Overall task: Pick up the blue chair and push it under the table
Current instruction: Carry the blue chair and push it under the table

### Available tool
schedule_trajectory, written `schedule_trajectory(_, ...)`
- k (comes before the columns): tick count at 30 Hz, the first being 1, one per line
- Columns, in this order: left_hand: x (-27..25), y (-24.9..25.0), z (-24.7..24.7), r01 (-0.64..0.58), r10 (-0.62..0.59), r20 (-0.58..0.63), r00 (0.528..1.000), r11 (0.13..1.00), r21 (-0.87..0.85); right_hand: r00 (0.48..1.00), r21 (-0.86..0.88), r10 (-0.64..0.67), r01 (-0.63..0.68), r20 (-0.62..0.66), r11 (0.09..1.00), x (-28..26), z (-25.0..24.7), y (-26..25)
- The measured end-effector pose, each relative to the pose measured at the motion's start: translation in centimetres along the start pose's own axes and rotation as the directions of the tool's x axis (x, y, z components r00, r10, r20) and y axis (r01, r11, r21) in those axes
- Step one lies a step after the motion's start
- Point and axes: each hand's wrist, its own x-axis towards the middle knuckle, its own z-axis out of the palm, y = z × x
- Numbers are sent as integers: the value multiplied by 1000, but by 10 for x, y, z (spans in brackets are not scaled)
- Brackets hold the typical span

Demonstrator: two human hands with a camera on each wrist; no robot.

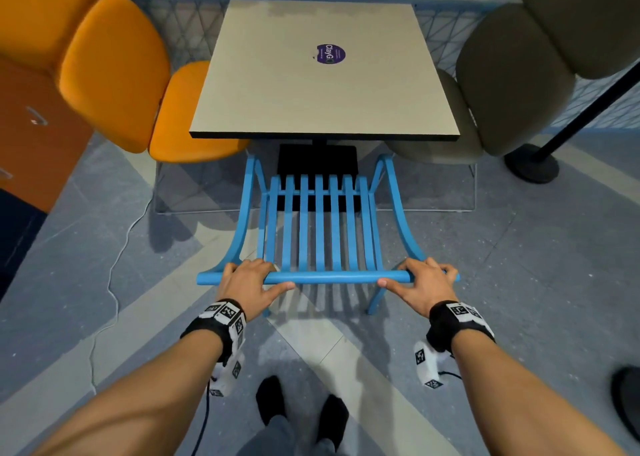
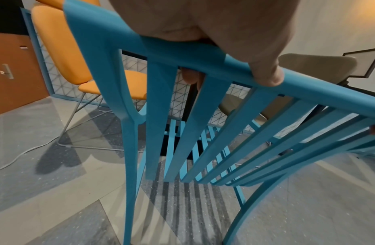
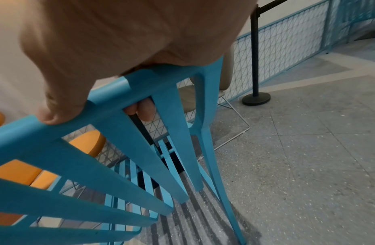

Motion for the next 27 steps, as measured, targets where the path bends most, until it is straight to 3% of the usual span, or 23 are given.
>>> schedule_trajectory(11, 21, -19, -11, -28, 27, 84, 996, 1000, 14, 996, 51, 70, -72, 53, 996, 10, -9, -22)
schedule_trajectory(20, 22, -13, -10, -22, 18, 85, 996, 999, 42, 998, 75, 57, -57, 1, 996, 10, -11, -20)
schedule_trajectory(27, 24, -10, -22, 26, -35, 218, 975, 999, 44, 982, -14, 79, -77, 172, 997, 11, -26, -26)
